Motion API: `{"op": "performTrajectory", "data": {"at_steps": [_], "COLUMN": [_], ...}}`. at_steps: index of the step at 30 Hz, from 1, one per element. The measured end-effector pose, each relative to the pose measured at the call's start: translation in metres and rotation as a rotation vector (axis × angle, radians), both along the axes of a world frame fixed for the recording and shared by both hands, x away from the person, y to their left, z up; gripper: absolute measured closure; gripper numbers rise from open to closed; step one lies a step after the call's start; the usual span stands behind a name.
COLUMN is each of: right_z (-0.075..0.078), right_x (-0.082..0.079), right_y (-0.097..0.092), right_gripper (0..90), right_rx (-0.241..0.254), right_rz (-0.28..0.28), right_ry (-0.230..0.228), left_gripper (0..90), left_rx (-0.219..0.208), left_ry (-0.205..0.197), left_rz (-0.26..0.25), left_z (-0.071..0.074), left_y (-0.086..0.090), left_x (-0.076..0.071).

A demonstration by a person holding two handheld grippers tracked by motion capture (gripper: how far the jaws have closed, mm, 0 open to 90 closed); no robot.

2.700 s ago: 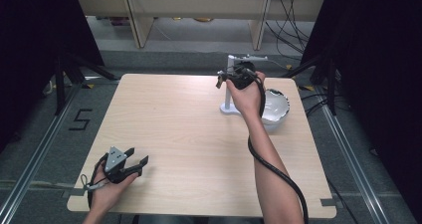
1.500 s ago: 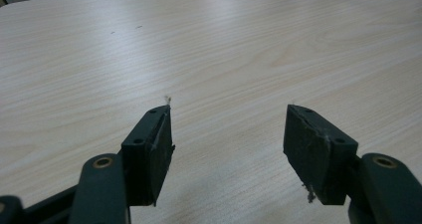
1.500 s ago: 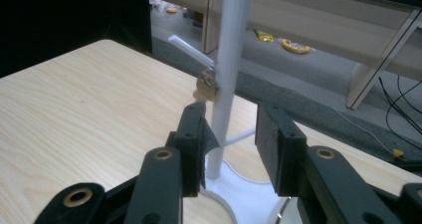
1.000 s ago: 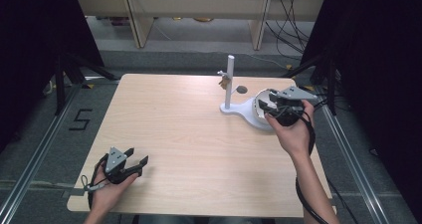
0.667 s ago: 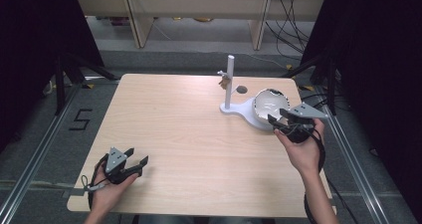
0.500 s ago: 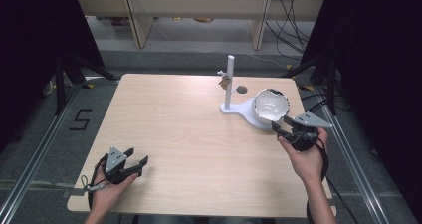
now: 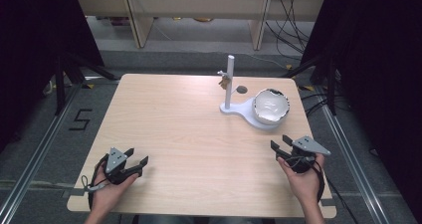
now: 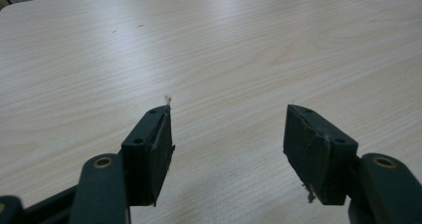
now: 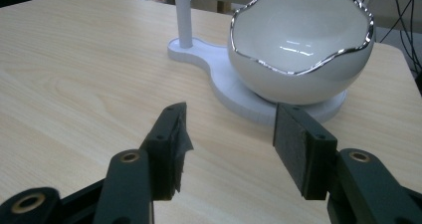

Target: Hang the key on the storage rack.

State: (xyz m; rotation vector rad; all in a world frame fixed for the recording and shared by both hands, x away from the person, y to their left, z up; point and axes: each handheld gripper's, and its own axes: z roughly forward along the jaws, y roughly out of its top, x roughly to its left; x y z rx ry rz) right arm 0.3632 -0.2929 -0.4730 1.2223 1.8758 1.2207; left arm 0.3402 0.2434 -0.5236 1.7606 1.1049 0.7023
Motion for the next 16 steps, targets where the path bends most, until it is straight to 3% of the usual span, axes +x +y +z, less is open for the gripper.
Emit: {"op": "performTrajectory", "data": {"at_steps": [3, 4, 7, 11, 15, 16], "right_z": [-0.006, -0.011, -0.016, -0.02, -0.021, -0.02], "right_x": [0.0, -0.004, -0.005, -0.01, -0.008, -0.012], "right_y": [-0.003, -0.002, -0.004, -0.004, -0.008, -0.006], "right_gripper": [48.3, 48.2, 48.0, 48.0, 47.6, 47.4], "right_rx": [-0.015, 0.021, 0.023, 0.045, 0.027, 0.063], "right_rz": [0.017, 0.001, 0.006, -0.033, -0.022, -0.034], "right_ry": [-0.016, -0.001, -0.001, 0.028, -0.002, 0.025], "left_gripper": [35.7, 35.7, 35.7, 35.8, 33.5, 33.2], "left_rx": [0.002, 0.007, 0.011, 0.009, -0.034, -0.049], "left_ry": [0.002, -0.001, 0.0, 0.003, 0.016, 0.01], "left_rz": [-0.002, -0.007, -0.009, -0.006, -0.01, -0.018], "left_z": [0.0, 0.0, 0.0, 0.0, 0.001, 0.0], "left_y": [0.0, 0.0, 0.0, 0.001, 0.002, 0.002], "left_x": [0.0, 0.0, 0.0, 0.0, 0.001, 0.003]}}
